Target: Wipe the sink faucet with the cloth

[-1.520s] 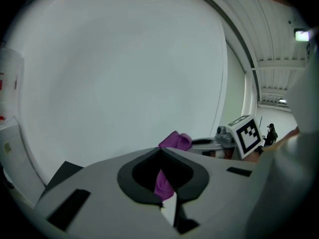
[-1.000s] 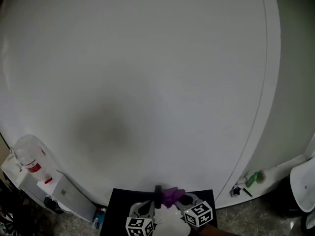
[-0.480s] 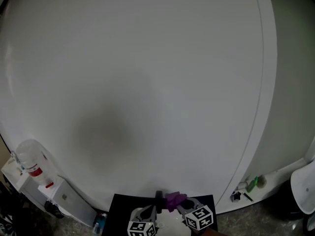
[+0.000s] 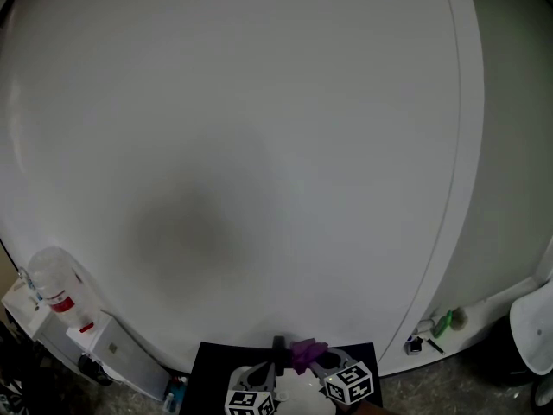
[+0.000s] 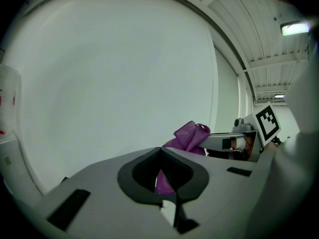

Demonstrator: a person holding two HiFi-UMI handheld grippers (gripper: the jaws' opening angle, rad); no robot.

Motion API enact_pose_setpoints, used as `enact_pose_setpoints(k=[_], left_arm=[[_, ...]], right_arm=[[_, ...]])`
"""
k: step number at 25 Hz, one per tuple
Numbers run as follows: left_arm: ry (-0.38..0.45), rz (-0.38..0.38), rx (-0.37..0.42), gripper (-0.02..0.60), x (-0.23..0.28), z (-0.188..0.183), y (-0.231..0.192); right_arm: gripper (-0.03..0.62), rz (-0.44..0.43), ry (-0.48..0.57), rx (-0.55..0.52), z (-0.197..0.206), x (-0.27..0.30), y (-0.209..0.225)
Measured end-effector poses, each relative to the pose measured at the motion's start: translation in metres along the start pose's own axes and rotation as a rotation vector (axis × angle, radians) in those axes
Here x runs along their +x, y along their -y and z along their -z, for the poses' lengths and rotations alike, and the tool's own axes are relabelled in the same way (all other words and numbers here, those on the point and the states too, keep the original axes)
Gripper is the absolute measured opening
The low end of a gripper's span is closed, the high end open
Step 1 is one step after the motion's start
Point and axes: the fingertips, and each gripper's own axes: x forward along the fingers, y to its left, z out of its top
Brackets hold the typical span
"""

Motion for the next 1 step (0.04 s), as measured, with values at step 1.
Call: enact_pose_setpoints(k=[1], left_arm=[[0.001,0.002,0.001,0.005,-0.0005,0.0006,0.0010]], right_arm=[[0.069,-0.002,-0.001,0.002,0.0011,-0.0004,-0.0010]])
